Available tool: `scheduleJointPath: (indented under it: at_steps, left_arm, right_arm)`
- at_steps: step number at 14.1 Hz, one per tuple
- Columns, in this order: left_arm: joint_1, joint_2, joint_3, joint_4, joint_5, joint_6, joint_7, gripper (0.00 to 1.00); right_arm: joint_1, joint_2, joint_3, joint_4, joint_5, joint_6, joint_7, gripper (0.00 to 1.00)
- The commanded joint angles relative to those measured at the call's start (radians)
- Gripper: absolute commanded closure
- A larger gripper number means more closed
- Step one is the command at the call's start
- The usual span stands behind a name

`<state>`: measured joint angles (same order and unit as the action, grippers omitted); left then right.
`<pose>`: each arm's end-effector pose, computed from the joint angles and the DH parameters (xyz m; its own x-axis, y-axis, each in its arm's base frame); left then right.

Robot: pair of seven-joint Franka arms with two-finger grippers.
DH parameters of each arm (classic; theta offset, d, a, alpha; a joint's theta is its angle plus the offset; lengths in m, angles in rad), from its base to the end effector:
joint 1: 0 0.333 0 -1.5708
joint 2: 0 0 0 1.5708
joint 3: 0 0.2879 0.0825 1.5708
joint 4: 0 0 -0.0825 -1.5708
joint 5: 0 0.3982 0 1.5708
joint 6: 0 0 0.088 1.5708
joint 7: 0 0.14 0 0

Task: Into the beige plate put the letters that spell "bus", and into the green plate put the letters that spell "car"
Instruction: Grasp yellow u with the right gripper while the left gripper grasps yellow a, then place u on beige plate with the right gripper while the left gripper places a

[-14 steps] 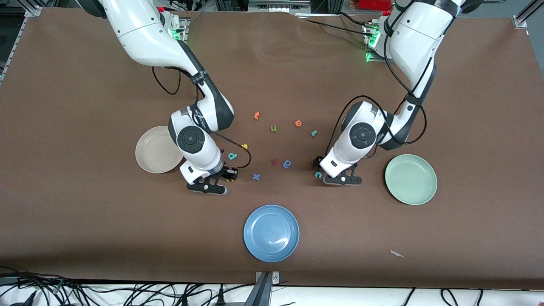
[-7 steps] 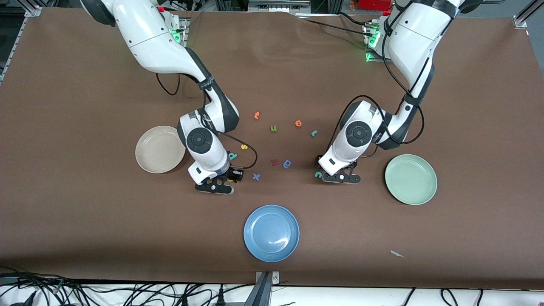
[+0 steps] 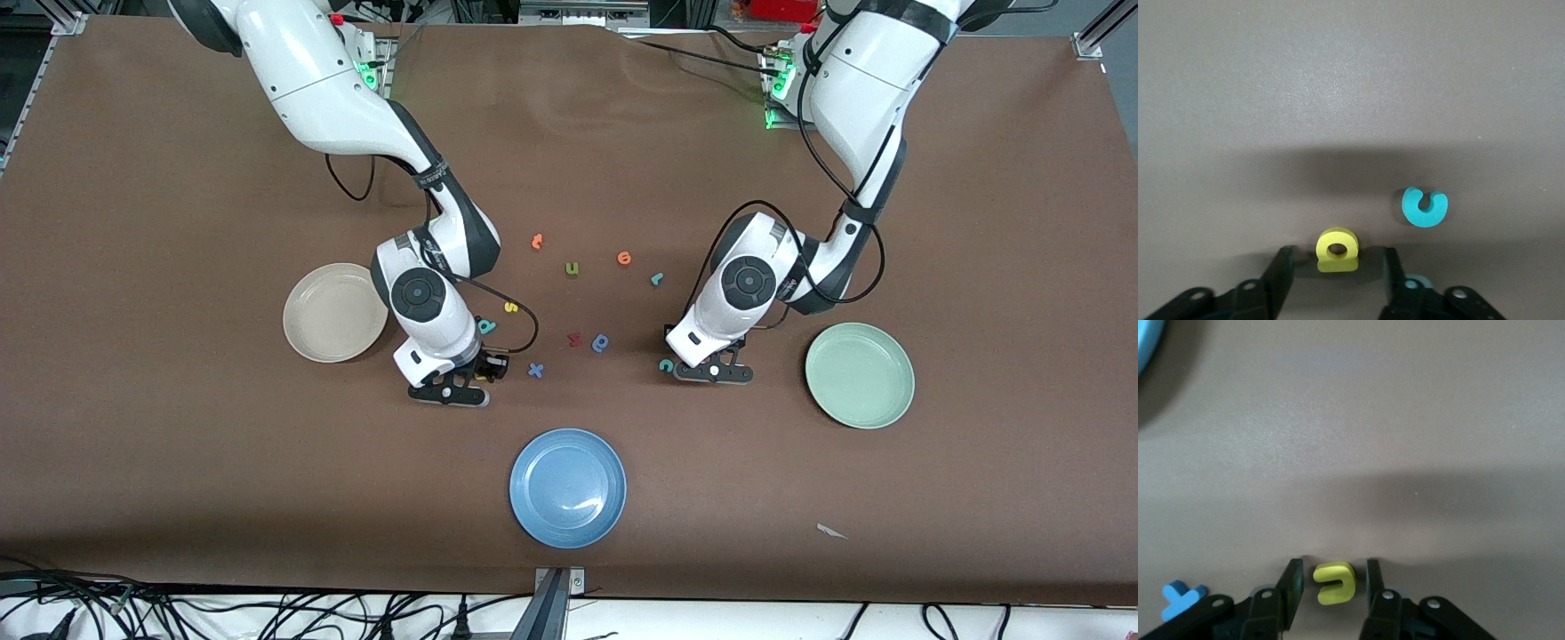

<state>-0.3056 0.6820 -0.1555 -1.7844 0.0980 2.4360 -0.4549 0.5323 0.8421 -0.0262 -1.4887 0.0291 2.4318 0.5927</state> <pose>0.5780 -0.2845 0.1074 0.9983 -0.0486 -0.0331 -0.0479 -0.9986 0.0237 0.6257 0.3500 0.1184 0.9915 -0.0999 0.0830 -0.0953 -0.9938 -0.0578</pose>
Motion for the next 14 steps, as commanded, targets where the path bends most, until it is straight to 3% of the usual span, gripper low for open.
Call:
scheduleJointPath:
  at_steps: [1, 3, 7, 10, 12, 14]
  left_arm:
    - [0.002, 0.001, 0.001, -0.006, 0.032, 0.014, -0.011, 0.48]
    - [0.000, 0.013, 0.001, 0.002, 0.034, 0.017, -0.011, 0.52]
    - [0.002, 0.021, 0.004, 0.005, 0.034, 0.037, -0.011, 0.58]
    - [0.002, 0.021, 0.004, 0.007, 0.032, 0.037, -0.011, 0.64]
    - [0.002, 0.021, 0.004, 0.007, 0.034, 0.037, -0.011, 0.70]
    - [0.000, 0.021, 0.004, 0.007, 0.032, 0.037, -0.011, 0.74]
  right_arm:
    - [0.018, 0.028, -0.009, 0.027, -0.011, 0.004, -0.001, 0.72]
    - [0.020, 0.029, -0.011, 0.028, -0.012, 0.003, -0.004, 0.90]
    - [0.003, -0.021, -0.017, 0.031, -0.005, -0.029, -0.042, 0.91]
    - [-0.072, -0.118, -0.018, 0.019, 0.008, -0.212, -0.204, 0.90]
    - [-0.127, -0.202, -0.018, -0.059, 0.008, -0.304, -0.305, 0.90]
    - [-0.159, -0.302, -0.032, -0.198, 0.008, -0.295, -0.358, 0.90]
